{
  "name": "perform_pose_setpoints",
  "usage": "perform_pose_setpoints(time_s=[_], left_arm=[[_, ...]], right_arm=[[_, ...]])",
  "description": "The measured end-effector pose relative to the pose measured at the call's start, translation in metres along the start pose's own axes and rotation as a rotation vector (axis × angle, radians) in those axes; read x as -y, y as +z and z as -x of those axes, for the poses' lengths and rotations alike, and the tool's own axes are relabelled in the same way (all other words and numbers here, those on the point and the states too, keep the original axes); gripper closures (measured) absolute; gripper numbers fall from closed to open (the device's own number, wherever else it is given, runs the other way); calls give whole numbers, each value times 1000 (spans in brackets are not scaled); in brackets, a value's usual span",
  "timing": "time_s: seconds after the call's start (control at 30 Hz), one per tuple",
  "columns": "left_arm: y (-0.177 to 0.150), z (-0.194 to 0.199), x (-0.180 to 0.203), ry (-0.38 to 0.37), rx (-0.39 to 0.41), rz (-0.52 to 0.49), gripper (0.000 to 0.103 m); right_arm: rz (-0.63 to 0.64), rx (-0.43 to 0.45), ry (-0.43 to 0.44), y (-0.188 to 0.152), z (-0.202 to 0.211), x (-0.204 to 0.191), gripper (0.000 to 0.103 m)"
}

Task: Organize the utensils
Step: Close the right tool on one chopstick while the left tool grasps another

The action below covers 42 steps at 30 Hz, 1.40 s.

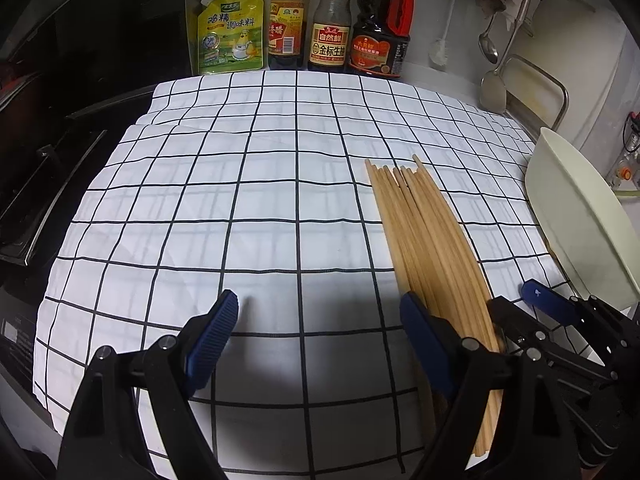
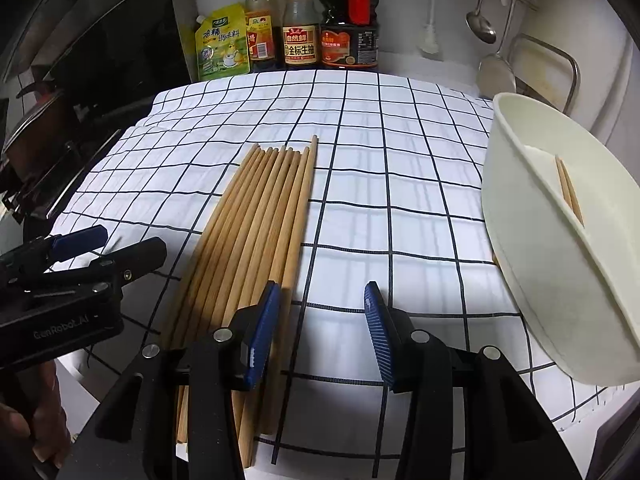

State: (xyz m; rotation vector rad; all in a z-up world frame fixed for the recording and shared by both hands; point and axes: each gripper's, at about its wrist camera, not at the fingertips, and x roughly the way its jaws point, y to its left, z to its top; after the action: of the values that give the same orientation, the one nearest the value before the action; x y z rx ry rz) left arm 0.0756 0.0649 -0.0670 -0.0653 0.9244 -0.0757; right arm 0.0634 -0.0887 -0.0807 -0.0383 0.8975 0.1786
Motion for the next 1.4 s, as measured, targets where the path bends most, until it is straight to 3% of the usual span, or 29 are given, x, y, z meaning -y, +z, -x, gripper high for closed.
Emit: perform_pose_setpoints(time_s=[0.53, 0.77, 0.93, 1.23, 1.4], left_arm=[[-4, -3, 9, 14, -13, -20, 21], [-5, -7, 16, 4, -25, -26, 21], [-6, -10, 21, 39, -17, -41, 21], [-9, -14, 21, 91, -19, -59, 16], [2, -23, 14, 106, -27, -45, 7]], right_arm=[[16, -11, -23, 2, -8, 5, 60], [-13, -7, -74, -5, -2, 23, 61], [-21, -2, -71, -9, 2, 29, 60], [-17, 6, -56, -8, 2, 27, 61], [-13, 16, -58, -3, -1, 26, 61]])
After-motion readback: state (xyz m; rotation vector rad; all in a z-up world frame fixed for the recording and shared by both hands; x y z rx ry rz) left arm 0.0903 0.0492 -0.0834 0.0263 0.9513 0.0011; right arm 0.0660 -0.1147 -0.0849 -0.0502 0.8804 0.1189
